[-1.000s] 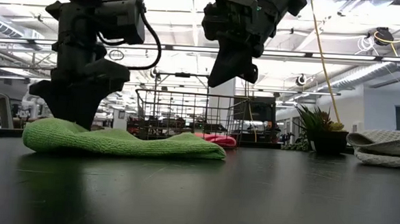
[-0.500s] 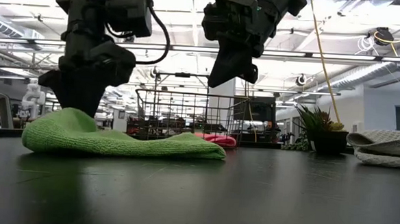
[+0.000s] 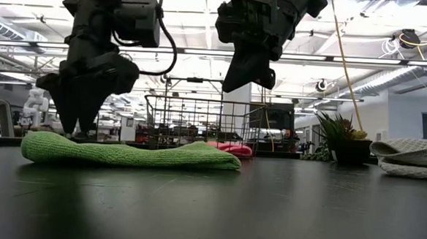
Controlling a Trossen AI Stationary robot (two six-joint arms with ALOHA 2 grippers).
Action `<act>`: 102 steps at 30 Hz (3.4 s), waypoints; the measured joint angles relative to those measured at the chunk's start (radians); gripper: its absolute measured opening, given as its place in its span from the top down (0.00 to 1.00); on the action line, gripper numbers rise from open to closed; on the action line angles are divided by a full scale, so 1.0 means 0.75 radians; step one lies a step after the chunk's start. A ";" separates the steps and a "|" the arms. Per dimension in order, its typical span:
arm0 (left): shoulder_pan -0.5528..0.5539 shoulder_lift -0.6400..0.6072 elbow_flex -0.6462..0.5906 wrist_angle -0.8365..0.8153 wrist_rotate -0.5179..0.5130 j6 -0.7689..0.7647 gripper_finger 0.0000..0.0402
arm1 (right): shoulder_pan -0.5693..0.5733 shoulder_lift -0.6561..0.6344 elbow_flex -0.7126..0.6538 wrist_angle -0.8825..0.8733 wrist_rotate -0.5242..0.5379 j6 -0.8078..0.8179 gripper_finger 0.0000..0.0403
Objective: Fold microfiber towels
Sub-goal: Fold the green microfiber cloth in quarters
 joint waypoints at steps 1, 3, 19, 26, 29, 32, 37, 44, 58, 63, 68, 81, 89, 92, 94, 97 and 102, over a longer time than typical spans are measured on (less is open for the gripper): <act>-0.003 0.000 0.000 0.017 0.009 -0.005 0.55 | 0.000 0.000 0.000 0.000 0.000 0.000 1.00; -0.010 0.000 0.000 0.020 0.009 -0.016 0.55 | 0.000 0.000 0.000 0.000 0.000 0.000 1.00; -0.072 0.000 -0.111 0.280 -0.012 -0.152 0.55 | 0.000 0.000 0.000 0.041 0.001 -0.016 1.00; -0.096 0.000 -0.189 0.288 0.012 -0.188 0.55 | 0.000 0.001 0.000 0.040 0.002 -0.016 1.00; -0.097 -0.004 -0.208 0.315 0.011 -0.204 0.55 | 0.000 0.001 0.000 0.041 0.002 -0.016 1.00; -0.097 -0.004 -0.209 0.325 -0.017 -0.211 0.55 | 0.000 0.001 0.000 0.042 0.002 -0.016 1.00; -0.097 -0.004 -0.210 0.345 -0.059 -0.215 0.55 | 0.000 0.001 0.000 0.072 0.002 -0.015 1.00; -0.118 -0.003 -0.211 0.362 -0.126 -0.245 0.55 | 0.000 0.001 0.000 0.106 0.002 -0.015 1.00; -0.153 0.005 -0.198 0.465 -0.285 -0.203 0.96 | 0.000 0.001 0.000 0.105 0.002 -0.015 1.00; -0.136 0.004 -0.154 0.575 -0.299 -0.135 0.98 | 0.000 0.001 0.001 0.103 0.002 0.010 1.00; -0.115 0.003 -0.091 0.534 -0.306 -0.068 0.97 | 0.000 0.001 0.000 0.101 0.002 0.015 1.00; -0.103 0.002 -0.067 0.373 -0.265 -0.089 0.97 | 0.000 0.001 0.001 0.100 0.002 0.015 1.00; -0.105 0.001 -0.066 0.367 -0.158 -0.122 0.98 | -0.001 0.001 0.001 0.100 0.002 0.012 1.00; -0.105 0.000 -0.066 0.337 -0.158 -0.120 0.99 | -0.001 0.001 0.000 0.100 0.002 0.010 1.00; -0.101 0.000 -0.066 0.300 -0.159 -0.121 0.99 | -0.001 0.001 0.001 0.100 0.002 0.006 1.00; -0.090 0.000 -0.066 0.242 -0.173 -0.122 0.97 | -0.001 0.001 0.001 0.100 0.002 0.004 1.00; -0.053 -0.061 -0.065 0.204 -0.264 -0.120 0.99 | -0.002 0.001 0.001 0.099 0.002 0.000 1.00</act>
